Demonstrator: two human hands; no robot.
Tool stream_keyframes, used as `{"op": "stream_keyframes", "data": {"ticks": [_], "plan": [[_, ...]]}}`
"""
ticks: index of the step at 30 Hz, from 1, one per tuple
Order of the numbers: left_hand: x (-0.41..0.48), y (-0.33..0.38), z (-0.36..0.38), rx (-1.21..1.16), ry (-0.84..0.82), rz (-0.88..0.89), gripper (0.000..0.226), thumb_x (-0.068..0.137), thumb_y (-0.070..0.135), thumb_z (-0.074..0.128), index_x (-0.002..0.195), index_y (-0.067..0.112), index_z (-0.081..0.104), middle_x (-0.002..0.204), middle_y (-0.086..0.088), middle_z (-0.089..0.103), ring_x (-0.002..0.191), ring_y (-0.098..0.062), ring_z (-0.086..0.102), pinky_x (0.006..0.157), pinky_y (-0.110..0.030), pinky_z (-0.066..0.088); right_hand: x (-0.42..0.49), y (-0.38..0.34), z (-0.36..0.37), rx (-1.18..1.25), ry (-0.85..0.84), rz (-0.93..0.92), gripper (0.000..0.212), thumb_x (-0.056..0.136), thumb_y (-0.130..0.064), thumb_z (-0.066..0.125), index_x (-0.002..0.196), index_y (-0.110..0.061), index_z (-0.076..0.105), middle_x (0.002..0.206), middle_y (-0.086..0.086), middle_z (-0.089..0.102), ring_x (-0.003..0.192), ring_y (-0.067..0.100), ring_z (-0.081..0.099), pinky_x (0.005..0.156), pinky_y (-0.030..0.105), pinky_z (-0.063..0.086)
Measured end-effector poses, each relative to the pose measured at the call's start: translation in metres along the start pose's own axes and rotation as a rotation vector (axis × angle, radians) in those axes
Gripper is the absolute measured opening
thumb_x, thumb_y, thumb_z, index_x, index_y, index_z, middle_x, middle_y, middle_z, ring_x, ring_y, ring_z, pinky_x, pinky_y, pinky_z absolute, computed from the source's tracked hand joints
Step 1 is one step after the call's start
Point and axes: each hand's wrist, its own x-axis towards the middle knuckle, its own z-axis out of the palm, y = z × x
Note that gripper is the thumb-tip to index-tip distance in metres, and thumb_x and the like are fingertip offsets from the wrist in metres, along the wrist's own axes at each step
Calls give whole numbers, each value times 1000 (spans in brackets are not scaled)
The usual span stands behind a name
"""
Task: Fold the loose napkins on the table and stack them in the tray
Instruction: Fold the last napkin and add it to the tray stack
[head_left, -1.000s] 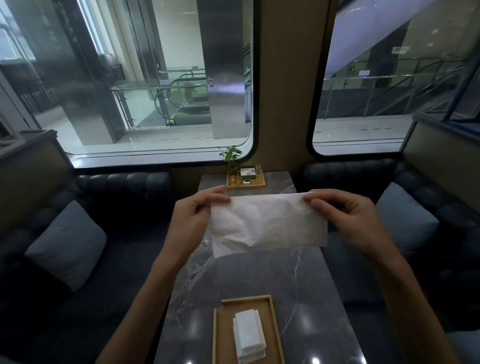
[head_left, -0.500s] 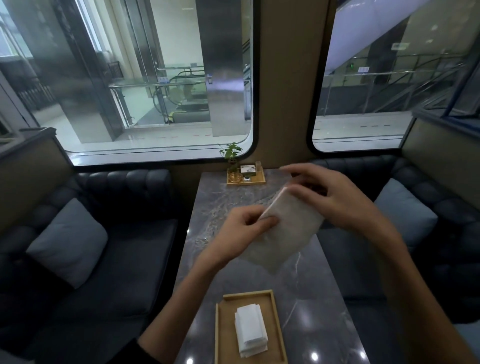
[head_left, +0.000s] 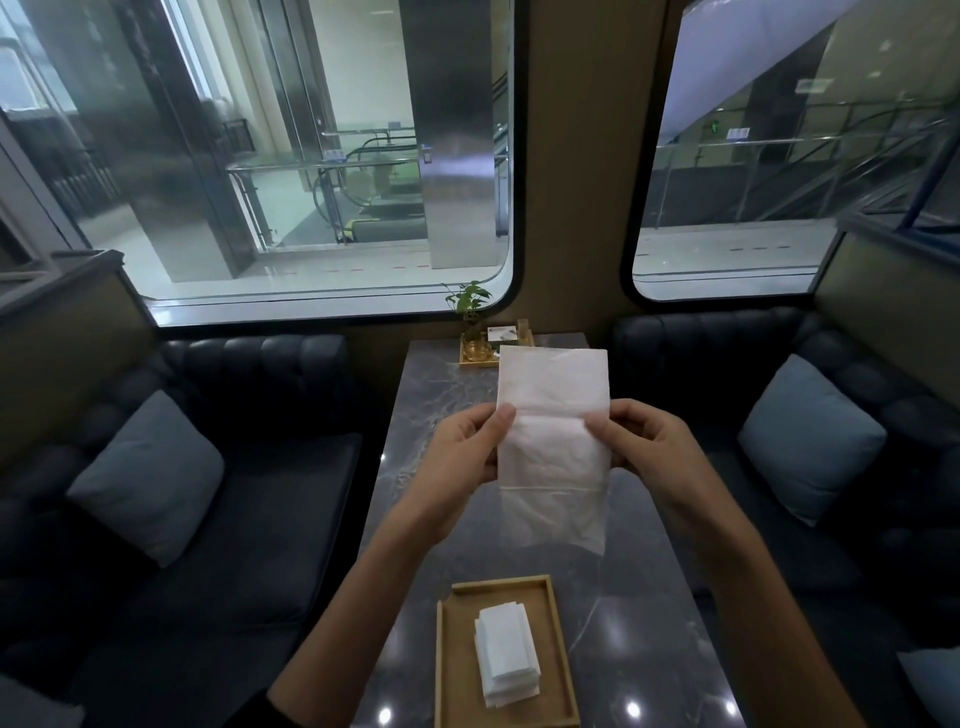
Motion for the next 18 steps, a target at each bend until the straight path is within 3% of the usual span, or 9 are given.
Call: {"op": "stream_keyframes", "data": {"ticks": [7, 10, 13, 18], "plan": [[-5, 2, -6, 78, -36, 3, 29, 100, 19, 53, 125, 8, 63, 114, -8, 74, 101, -22, 74, 82, -34, 62, 3, -4, -7, 112, -10, 4, 20, 93, -14, 63, 111, -16, 71, 106, 6, 76, 94, 24, 71, 71, 33, 57], [-9, 5, -6, 22, -52, 15, 28, 101, 15, 51, 124, 7, 63, 111, -11, 75, 100, -25, 74, 82, -37, 62, 1, -8, -7, 139, 5, -73, 19, 94, -10, 61, 99, -22, 75, 100, 6, 76, 88, 21, 70, 73, 32, 57], [-11, 8, -5, 10, -55, 43, 26, 102, 14, 49, 122, 11, 65, 109, -7, 75, 100, -23, 73, 83, -39, 62, -3, -12, -7, 133, 14, -171, 33, 96, -5, 55, 85, -27, 77, 99, 3, 71, 87, 14, 66, 66, 21, 53], [-13, 8, 0, -8, -21, 52, 25, 103, 18, 46, 114, 21, 69, 111, 1, 75, 106, -18, 71, 83, -34, 61, -8, -18, -7, 57, 32, -279, 43, 97, -2, 53, 79, -34, 76, 93, -6, 70, 91, 13, 65, 68, 18, 53]]}}
